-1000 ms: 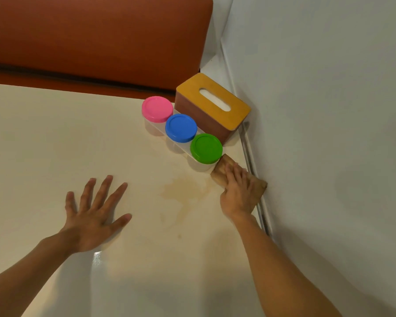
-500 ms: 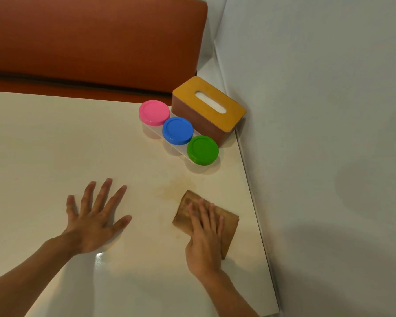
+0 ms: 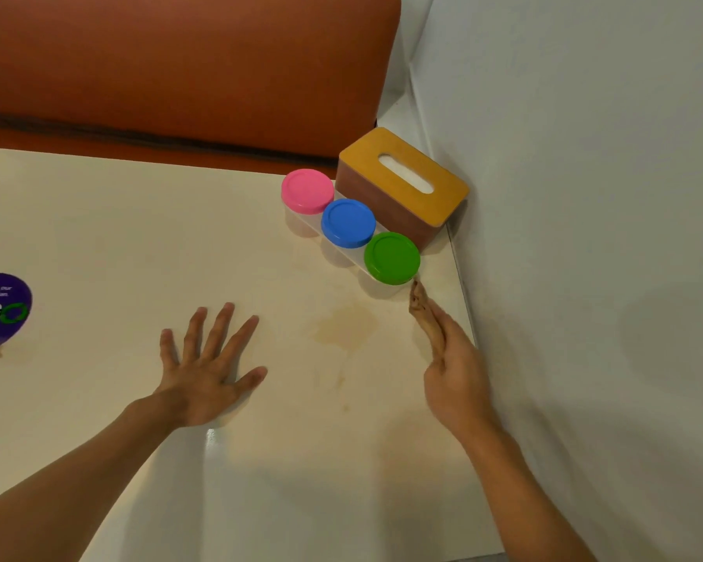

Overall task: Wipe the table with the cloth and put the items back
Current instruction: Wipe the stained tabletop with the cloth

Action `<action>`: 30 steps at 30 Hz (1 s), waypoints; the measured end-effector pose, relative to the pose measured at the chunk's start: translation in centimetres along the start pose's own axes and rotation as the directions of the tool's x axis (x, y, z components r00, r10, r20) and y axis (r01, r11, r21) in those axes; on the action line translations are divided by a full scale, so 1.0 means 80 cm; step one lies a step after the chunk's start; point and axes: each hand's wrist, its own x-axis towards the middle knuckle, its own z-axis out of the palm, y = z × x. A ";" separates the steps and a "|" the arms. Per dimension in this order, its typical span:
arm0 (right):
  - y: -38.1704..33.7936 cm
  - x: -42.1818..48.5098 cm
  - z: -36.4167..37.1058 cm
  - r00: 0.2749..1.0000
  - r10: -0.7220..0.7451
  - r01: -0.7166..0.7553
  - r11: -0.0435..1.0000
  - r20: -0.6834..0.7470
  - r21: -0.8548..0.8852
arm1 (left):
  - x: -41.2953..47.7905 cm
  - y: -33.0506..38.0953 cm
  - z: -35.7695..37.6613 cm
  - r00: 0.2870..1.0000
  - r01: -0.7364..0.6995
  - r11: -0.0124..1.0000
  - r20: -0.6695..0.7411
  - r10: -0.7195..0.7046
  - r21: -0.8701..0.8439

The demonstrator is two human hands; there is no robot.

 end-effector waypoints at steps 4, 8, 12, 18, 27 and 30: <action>0.014 0.023 0.037 0.999 -0.023 0.005 0.931 -0.045 -0.365 | 0.000 0.001 0.000 1.000 -0.008 1.000 0.005 0.009 -0.009; 0.033 -0.002 0.098 0.988 0.157 -0.146 0.909 -0.003 -0.390 | -0.003 0.000 0.004 1.000 -0.019 1.000 0.014 0.019 -0.005; 0.028 -0.001 0.120 0.971 0.221 -0.237 0.920 -0.087 -0.313 | -0.001 0.000 0.006 1.000 -0.022 1.000 0.015 0.021 0.008; -0.012 -0.027 0.164 0.968 0.218 -0.247 0.912 -0.123 -0.327 | -0.001 -0.004 0.007 0.999 -0.043 0.999 0.034 0.042 0.025; -0.065 -0.075 0.213 0.978 0.209 -0.204 0.904 -0.030 -0.376 | 0.007 -0.005 0.003 0.993 -0.090 0.996 0.080 0.092 -0.026; -0.086 -0.100 0.230 0.972 0.235 -0.216 0.912 0.012 -0.348 | 0.003 -0.009 -0.001 0.984 -0.153 0.979 0.073 0.164 -0.136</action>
